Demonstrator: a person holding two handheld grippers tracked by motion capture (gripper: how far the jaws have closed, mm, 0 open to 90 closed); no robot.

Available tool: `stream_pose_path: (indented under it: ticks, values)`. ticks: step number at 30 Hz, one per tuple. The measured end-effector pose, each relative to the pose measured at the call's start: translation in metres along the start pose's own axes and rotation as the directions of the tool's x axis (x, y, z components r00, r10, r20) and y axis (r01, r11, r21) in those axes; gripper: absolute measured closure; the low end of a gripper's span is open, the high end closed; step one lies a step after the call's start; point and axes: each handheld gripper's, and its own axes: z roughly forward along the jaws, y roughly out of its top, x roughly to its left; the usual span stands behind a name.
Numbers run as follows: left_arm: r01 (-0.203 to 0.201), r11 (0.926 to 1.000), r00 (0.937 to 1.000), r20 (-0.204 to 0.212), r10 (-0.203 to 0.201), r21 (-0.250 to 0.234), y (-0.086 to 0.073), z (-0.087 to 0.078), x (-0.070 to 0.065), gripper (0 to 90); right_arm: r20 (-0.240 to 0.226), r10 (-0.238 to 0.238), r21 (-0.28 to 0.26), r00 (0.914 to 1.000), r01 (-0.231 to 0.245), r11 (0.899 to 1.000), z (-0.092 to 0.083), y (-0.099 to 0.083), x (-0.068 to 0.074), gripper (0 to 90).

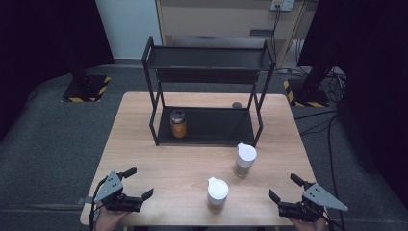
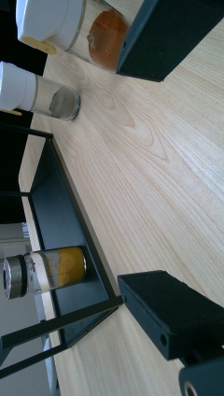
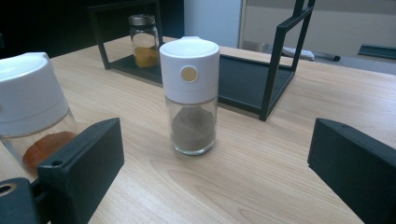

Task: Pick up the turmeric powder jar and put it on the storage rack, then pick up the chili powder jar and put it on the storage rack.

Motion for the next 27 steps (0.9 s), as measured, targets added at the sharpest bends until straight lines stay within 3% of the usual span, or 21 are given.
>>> stream_pose_path:
  ticks: [27]
  values:
    - [0.001,1.0000,0.9999,0.012,-0.001,-0.009,-0.0010,-0.0005,0.0013,1.3,0.002,-0.003,0.003,1.0000,0.003,1.000,-0.0002,0.0011,0.0013,3.6]
